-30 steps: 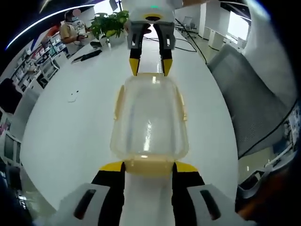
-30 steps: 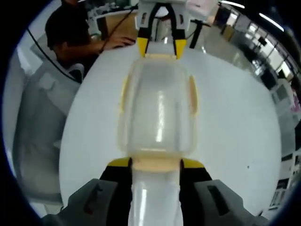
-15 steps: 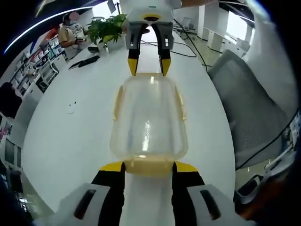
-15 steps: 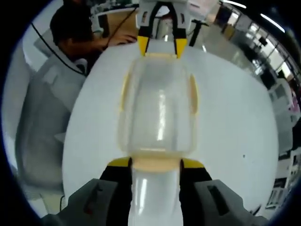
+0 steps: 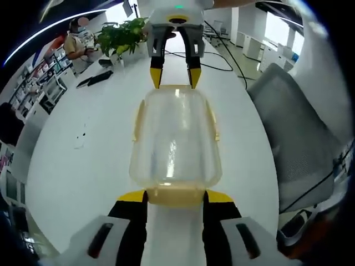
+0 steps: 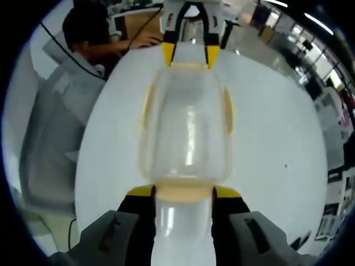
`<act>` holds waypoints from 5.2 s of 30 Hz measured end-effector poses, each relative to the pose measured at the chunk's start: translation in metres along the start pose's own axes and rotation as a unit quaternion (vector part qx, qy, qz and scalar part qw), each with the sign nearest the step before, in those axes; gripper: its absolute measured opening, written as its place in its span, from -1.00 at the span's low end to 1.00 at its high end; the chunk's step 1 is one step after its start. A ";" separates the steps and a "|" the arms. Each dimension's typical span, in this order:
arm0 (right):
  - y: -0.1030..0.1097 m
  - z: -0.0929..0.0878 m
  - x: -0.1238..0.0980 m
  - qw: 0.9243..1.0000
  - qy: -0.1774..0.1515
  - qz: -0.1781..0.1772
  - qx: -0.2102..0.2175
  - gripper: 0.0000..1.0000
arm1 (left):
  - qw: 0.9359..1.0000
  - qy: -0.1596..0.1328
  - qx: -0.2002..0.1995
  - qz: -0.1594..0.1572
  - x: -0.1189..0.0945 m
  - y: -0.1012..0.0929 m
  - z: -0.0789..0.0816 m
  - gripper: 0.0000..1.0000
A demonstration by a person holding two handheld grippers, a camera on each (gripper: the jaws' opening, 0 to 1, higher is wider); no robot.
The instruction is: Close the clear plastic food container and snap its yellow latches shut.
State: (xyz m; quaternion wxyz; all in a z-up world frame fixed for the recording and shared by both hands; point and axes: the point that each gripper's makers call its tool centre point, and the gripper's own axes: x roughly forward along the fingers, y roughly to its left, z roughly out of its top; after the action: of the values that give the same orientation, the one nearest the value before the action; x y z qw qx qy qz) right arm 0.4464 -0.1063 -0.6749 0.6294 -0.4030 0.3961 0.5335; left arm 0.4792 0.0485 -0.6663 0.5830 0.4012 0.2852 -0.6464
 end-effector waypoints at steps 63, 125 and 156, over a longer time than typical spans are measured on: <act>0.006 -0.132 -0.019 1.000 0.019 0.007 0.022 -0.30 | 1.000 -0.001 0.018 0.001 0.098 0.005 0.092 -0.34; 0.003 -0.144 -0.010 0.999 0.028 0.016 0.028 -0.29 | 1.000 -0.016 0.025 0.004 0.117 0.003 0.090 -0.33; 0.003 -0.146 -0.009 0.999 0.030 0.024 0.022 -0.28 | 1.000 -0.015 0.026 0.001 0.116 0.001 0.091 -0.33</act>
State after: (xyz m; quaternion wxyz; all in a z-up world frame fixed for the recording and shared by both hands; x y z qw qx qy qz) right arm 0.4326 -0.2452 -0.7196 0.6130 -0.3952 0.4361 0.5271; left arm 0.4632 -0.0884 -0.7176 0.5772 0.4066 0.2587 -0.6593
